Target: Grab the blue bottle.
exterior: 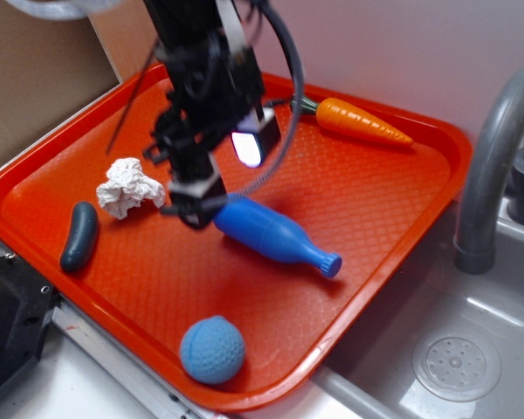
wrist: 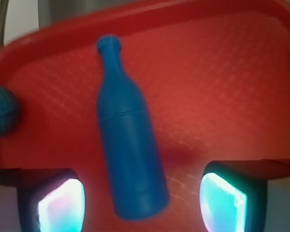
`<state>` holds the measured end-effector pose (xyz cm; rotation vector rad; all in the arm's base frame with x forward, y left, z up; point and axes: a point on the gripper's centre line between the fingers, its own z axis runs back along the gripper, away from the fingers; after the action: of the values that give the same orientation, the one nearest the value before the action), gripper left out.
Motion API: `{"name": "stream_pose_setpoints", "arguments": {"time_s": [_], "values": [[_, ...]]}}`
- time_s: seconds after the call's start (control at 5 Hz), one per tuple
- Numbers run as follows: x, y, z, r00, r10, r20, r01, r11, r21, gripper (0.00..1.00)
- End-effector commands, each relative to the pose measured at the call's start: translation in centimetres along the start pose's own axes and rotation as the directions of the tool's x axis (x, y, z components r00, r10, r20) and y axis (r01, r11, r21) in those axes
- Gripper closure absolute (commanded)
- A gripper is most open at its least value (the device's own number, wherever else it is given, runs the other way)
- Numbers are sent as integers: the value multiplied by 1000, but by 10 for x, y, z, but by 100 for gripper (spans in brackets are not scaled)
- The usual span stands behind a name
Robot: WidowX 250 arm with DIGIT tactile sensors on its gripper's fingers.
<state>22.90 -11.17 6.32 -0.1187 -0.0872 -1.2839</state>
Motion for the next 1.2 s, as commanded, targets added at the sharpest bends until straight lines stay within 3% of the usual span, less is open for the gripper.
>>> {"name": "stream_pose_setpoints", "arguments": {"time_s": [0.0,0.2,0.4,0.6,0.8,1.0], "values": [[5,-22,-19,996,-80,-35,80,997,-5,0],[4,-16,-32,994,-56,-93,57,998,12,0],[4,-13,-39,992,-3,-124,3,1000,3,26],[4,-14,-42,987,26,-157,-23,1000,21,100],[0,-15,-30,982,101,-159,-88,993,82,100],[-11,-9,15,936,341,-87,-321,929,184,100]]}}
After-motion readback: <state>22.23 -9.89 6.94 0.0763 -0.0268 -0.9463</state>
